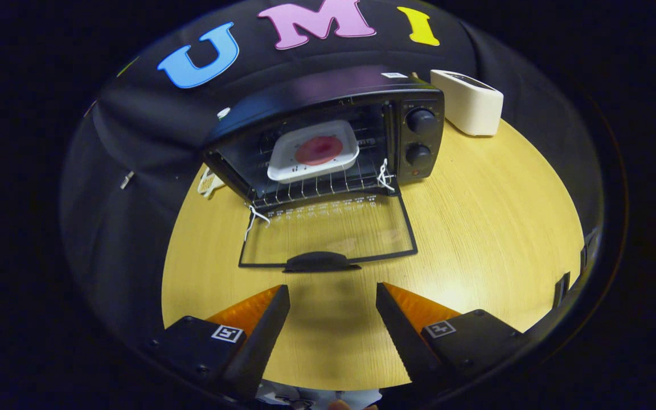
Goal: Open the toaster oven, put the food inside, and close the toaster oven door.
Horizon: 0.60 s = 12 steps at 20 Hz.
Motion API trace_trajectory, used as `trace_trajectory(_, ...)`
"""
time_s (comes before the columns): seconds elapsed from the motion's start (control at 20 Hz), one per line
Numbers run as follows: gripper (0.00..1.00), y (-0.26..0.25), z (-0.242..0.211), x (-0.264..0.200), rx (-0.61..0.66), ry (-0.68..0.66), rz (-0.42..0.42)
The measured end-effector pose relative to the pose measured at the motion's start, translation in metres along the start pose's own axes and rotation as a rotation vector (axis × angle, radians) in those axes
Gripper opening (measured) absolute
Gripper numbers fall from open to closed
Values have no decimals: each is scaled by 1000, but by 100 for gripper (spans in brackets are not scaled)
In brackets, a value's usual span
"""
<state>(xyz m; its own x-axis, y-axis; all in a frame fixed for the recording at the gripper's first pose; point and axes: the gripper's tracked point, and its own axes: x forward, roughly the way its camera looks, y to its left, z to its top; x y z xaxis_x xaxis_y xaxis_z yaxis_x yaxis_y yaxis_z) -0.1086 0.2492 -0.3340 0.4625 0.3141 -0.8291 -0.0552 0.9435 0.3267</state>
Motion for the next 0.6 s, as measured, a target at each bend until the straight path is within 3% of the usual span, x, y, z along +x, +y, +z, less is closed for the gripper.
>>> trace_trajectory(0.2,99,2,-30,21,-44,85,-18)
trace_trajectory(0.6,100,-7,-49,67,-41,131,-104)
